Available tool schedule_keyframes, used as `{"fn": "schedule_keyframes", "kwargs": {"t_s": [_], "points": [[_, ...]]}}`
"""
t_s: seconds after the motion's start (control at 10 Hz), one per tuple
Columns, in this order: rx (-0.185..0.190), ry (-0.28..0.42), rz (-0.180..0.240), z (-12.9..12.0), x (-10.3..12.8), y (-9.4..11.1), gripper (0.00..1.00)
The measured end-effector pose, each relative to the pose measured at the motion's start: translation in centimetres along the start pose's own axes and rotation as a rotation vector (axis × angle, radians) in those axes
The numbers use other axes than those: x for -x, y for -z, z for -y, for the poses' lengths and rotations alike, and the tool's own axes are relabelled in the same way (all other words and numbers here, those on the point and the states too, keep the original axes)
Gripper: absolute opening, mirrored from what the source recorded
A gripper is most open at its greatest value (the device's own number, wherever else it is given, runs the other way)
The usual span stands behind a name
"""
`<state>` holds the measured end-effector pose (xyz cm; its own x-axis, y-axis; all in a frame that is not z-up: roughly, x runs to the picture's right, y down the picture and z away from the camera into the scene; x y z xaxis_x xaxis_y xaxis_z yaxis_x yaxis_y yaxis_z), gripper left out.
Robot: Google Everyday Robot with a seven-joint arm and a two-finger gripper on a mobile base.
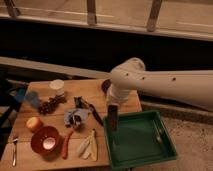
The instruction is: Place eraser in tray
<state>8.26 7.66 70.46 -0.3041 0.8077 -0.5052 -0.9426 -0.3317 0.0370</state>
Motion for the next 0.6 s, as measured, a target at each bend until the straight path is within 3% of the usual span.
{"fn": "schedule_keyframes", "kwargs": {"t_s": [0.2,0.5,0.6], "points": [[-0.033,-0.13,-0.014,4.8,1.2,-0.8,0.0],[-0.054,-0.282,-0.068,9.4,1.8,-4.9,0.02],[-0.051,-0.358,-0.102,11.8,1.7,-7.1,0.11]]}}
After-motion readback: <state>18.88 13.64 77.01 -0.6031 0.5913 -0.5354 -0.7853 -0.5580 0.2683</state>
